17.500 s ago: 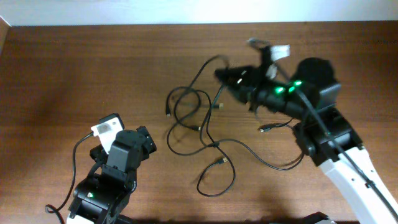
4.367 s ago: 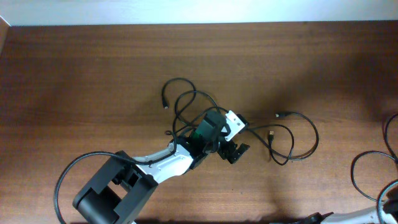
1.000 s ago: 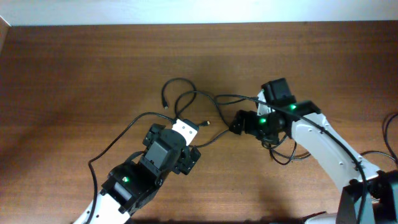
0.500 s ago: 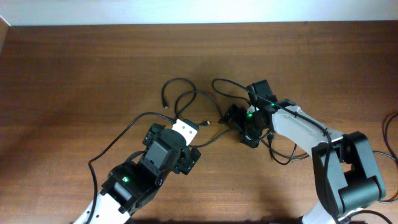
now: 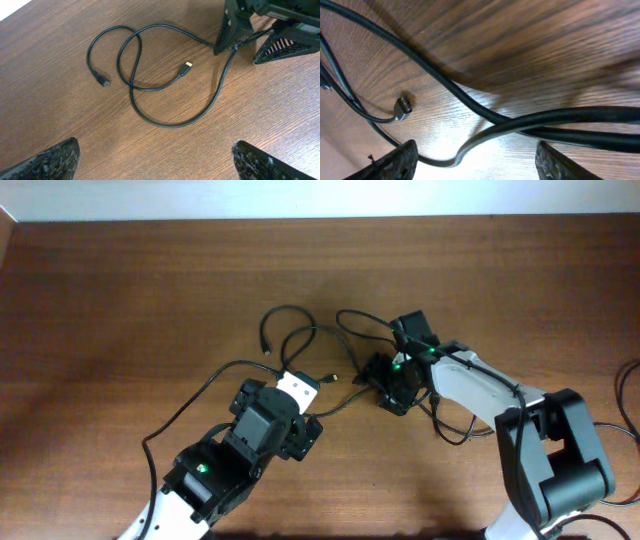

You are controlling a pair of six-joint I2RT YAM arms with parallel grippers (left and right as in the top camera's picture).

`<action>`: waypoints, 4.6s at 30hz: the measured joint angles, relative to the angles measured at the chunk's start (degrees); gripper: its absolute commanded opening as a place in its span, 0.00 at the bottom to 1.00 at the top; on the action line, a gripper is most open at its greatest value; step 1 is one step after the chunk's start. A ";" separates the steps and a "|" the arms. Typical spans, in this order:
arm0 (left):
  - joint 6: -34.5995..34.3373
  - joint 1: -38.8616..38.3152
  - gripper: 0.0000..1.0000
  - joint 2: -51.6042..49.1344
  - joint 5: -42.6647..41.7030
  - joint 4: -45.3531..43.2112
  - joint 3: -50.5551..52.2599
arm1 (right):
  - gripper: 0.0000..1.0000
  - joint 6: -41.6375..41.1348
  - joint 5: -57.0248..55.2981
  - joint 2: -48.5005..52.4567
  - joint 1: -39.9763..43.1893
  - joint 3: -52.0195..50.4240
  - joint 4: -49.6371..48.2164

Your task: Untangle cables

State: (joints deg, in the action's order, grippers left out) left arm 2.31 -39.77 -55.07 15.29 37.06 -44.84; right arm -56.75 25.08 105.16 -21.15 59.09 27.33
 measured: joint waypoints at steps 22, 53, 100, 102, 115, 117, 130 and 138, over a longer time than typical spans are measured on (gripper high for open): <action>0.02 0.00 0.99 0.00 0.00 0.02 0.00 | 0.54 0.00 -14.80 -0.22 -5.68 0.46 -2.32; 0.00 0.00 0.99 0.00 0.00 0.02 0.00 | 0.04 0.17 -19.34 0.13 -6.71 0.13 -2.12; 0.02 0.00 0.99 0.00 0.00 0.02 0.00 | 0.04 8.72 -25.29 -34.40 -1.27 20.00 -18.75; 0.00 0.00 0.99 0.00 0.00 0.02 0.00 | 0.04 8.74 -25.22 -34.40 -0.07 21.46 -18.67; 0.00 0.00 0.99 0.00 0.00 0.02 0.00 | 0.04 9.01 -24.85 -34.34 13.81 30.40 -17.07; 0.02 0.00 0.99 0.00 0.00 0.02 0.00 | 0.04 8.98 -24.98 -33.90 17.73 30.40 -14.71; 0.00 0.00 0.99 0.00 0.00 0.02 0.00 | 0.04 11.96 -24.79 -27.21 35.17 30.49 -9.18; 0.00 0.00 0.99 0.00 0.00 0.02 0.00 | 0.04 16.39 -24.87 -20.26 43.82 30.49 -11.26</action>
State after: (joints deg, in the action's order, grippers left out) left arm 2.31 -39.77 -55.07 15.29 37.08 -44.84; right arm -40.36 0.21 84.90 22.68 89.58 16.08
